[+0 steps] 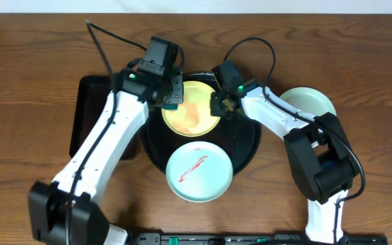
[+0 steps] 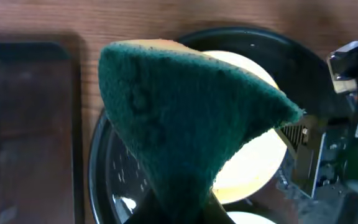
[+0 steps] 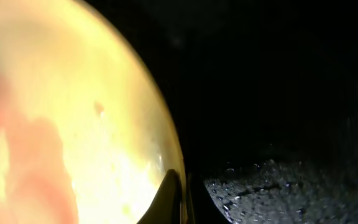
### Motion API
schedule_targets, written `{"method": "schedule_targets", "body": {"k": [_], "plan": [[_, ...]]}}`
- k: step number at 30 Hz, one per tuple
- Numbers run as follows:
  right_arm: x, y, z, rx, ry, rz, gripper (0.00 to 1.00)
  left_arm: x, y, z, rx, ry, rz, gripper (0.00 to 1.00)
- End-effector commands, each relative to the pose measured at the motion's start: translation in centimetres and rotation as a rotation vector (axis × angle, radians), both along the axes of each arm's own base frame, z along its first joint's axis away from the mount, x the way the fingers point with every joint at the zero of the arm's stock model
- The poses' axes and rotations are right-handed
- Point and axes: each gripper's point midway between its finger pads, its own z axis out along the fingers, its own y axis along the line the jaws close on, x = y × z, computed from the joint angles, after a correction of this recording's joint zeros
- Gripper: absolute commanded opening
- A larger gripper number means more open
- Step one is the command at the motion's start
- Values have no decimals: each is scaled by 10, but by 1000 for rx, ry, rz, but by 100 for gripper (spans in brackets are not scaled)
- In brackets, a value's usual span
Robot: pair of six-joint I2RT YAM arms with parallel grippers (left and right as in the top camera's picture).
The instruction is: Clean dirty plates on tray and stack at the side
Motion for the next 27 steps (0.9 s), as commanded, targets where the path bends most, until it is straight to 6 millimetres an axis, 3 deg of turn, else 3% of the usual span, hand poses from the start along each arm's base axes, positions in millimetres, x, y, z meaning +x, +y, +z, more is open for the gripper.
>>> {"method": "schedule_targets", "body": {"k": [1, 8, 11, 15, 20, 27], "plan": [[2, -20, 29, -91, -77, 61, 1, -2, -5, 1, -37, 17, -11, 7], [11, -60, 117, -275, -310, 0, 1, -2, -5, -5, -31, 34, -11, 7], [9, -78, 147, -393, -398, -25, 1, -1, -5, -5, -31, 32, -11, 7], [5, -94, 172, -530, -473, -37, 1, -1, -6, -5, -32, 30, -11, 7], [-2, -95, 197, -747, -573, -9, 1, -1, -6, -5, -32, 30, -11, 7], [-22, -80, 236, -958, -740, -40, 1, -1, -6, -5, -31, 31, -10, 7]]}}
